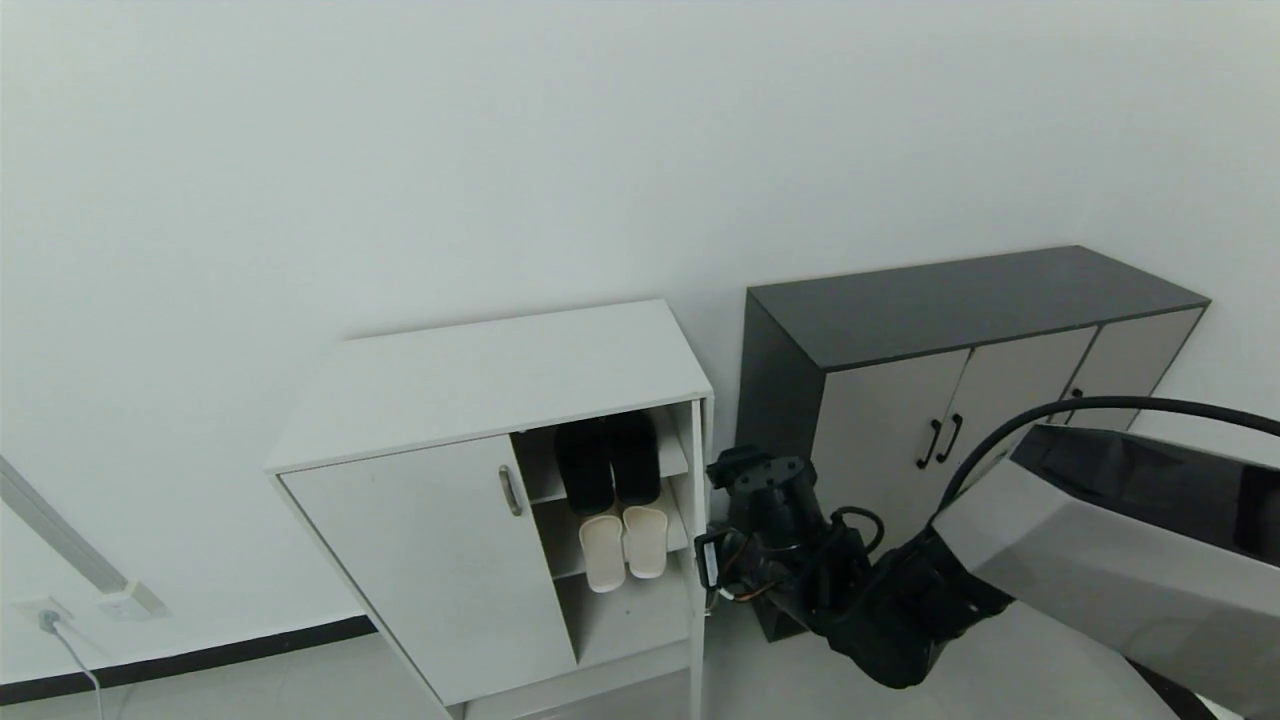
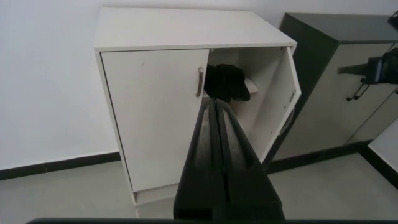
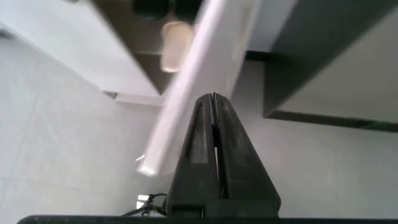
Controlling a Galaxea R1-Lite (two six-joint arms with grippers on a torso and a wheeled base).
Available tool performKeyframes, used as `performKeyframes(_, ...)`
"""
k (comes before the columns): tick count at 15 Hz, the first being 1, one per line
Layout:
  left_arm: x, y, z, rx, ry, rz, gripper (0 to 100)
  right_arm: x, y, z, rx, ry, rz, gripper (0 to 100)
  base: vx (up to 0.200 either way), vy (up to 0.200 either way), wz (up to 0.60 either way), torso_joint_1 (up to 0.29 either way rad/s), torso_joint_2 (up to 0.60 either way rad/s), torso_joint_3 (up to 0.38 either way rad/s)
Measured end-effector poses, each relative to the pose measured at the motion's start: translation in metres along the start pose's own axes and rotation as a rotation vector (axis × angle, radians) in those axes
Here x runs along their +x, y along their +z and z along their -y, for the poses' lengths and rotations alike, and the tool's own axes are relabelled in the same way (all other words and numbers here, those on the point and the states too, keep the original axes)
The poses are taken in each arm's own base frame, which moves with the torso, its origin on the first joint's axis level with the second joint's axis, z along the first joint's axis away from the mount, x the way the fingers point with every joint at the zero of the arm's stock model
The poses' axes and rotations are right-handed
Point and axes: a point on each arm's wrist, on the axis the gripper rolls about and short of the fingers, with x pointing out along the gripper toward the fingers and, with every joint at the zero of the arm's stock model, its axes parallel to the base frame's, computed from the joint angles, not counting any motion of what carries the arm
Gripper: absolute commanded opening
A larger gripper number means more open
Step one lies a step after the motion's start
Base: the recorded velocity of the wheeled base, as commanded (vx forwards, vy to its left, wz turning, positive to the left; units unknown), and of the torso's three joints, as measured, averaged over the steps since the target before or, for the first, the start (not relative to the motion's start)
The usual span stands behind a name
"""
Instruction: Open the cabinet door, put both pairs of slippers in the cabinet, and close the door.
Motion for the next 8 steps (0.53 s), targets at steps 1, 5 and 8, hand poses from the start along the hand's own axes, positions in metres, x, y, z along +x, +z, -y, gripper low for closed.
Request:
performKeyframes(1, 0.0, 0.0, 0.0, 0.0, 0.0, 0.0, 0, 0.0, 0.001, -0.005, 0.012, 0.015, 0.014, 0, 0.0, 0.0, 0.0, 0.0, 0.0, 0.0)
performKeyframes(5, 0.0, 0.0, 0.0, 0.0, 0.0, 0.0, 0, -0.011, 0.016, -0.001, 0.021, 0.017, 0.062, 0, 0.0, 0.0, 0.0, 0.0, 0.0, 0.0)
performKeyframes(8, 0.0, 0.0, 0.0, 0.0, 0.001, 0.0, 0, -0.031, 0.04, 0.022, -0.004, -0.027, 0.1, 0, 0.0, 0.0, 0.0, 0.0, 0.0, 0.0)
